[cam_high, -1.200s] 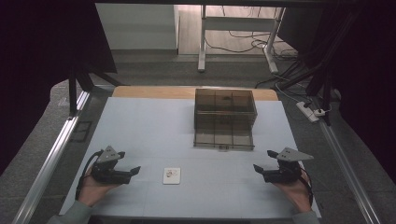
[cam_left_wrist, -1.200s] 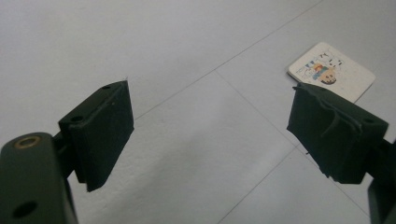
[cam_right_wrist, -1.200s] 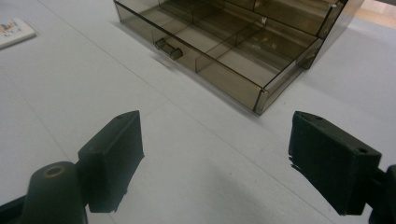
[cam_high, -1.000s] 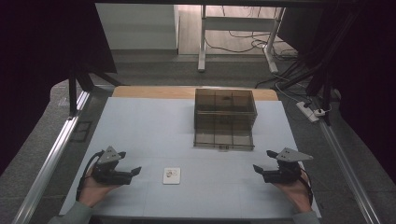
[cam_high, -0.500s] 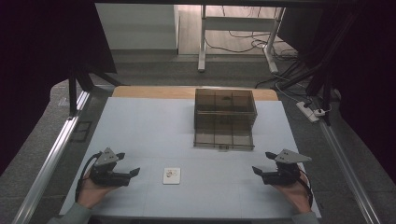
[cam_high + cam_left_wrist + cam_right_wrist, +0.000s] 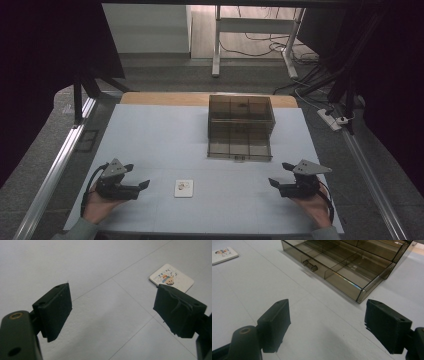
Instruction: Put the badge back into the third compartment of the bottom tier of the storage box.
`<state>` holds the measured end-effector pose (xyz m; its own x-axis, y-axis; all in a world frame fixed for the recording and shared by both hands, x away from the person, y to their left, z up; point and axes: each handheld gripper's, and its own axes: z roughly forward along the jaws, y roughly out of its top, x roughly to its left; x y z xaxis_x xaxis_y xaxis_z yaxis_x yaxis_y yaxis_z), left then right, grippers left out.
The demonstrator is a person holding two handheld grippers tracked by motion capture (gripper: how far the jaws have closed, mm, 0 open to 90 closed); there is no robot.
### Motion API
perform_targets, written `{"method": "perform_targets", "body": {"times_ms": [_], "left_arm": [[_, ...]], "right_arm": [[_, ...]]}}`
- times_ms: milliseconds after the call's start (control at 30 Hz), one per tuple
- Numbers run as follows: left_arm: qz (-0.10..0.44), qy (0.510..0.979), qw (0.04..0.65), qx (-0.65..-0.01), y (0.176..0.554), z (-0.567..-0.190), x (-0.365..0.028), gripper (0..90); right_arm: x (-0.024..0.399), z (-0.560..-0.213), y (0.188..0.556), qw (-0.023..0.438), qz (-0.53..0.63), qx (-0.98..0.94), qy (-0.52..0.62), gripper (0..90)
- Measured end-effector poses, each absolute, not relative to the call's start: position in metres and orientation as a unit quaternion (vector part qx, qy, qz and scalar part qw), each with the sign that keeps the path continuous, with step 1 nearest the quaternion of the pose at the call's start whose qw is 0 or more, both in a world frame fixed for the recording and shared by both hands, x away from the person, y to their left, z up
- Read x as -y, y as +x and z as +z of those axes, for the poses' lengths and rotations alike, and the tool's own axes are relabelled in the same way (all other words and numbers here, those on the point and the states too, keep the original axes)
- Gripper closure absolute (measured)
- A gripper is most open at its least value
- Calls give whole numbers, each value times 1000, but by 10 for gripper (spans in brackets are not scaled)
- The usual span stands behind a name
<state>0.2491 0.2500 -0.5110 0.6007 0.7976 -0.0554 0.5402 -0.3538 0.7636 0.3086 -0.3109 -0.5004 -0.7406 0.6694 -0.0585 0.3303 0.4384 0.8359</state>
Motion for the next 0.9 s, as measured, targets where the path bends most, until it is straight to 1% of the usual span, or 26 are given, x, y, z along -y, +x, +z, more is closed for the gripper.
{"method": "perform_targets", "body": {"times_ms": [567,900], "left_arm": [[164,809,386,-412,250,-513,-247,148],[163,807,390,-412,249,-512,-248,148]], "right_arm": [[291,-494,312,189,438,-833,280,211],[272,-490,317,183,439,-838,267,216]]}}
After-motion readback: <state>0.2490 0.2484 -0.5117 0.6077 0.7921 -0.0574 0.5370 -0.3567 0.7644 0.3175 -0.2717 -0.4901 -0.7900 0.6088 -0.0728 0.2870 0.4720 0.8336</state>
